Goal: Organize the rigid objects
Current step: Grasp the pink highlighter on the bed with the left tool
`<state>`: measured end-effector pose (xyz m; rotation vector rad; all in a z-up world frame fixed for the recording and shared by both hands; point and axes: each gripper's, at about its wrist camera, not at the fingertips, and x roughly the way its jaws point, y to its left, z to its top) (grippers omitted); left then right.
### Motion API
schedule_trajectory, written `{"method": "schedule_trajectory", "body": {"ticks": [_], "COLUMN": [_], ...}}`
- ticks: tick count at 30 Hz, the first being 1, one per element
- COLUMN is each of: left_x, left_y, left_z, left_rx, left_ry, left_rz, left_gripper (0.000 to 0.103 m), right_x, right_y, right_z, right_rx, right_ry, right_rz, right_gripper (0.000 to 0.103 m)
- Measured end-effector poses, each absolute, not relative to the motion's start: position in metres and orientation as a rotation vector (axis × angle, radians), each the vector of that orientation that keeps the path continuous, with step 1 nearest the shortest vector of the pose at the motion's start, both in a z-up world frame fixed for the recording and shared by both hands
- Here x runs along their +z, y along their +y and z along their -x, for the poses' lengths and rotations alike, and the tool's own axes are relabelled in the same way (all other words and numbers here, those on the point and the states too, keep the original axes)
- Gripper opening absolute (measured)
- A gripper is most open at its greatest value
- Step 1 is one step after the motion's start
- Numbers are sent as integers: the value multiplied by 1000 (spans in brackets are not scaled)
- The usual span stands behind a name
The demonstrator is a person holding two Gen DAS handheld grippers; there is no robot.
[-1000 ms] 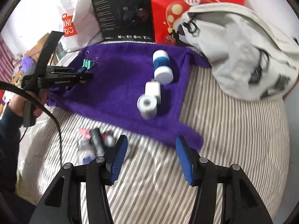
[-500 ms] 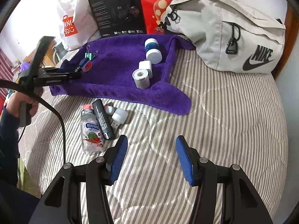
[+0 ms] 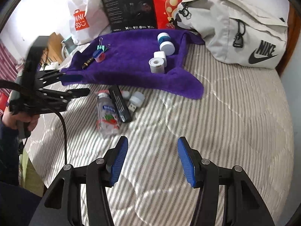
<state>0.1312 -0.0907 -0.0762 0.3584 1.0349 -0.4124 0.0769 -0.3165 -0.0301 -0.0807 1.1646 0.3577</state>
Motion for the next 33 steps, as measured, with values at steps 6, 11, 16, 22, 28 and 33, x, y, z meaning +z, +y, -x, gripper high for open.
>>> {"method": "schedule_trajectory", "body": {"ticks": [6, 11, 16, 22, 28, 33], "left_x": [-94, -96, -97, -96, -93, -92], "left_y": [-107, -113, -120, -130, -118, -120], "left_z": [-134, -141, -145, -139, -127, -122], "left_rx": [-488, -567, -639, -715, -713, -685], "left_ry": [1017, 1028, 1043, 1046, 1078, 1078], "left_rz": [-477, -477, -471, -451, -390, -398], "left_gripper": [51, 52, 49, 23, 17, 17], "right_x": [-36, -49, -50, -55, -62, -68], "right_y": [-339, -353, -349, -339, -334, -337], "right_z": [-58, -56, -61, -67, -71, -73], "right_rx": [295, 229, 228, 253, 276, 284], "right_ry": [1202, 1258, 1275, 1289, 1307, 1315], "right_rz": [69, 59, 79, 90, 95, 72], "right_gripper": [55, 55, 55, 55, 55, 56]}}
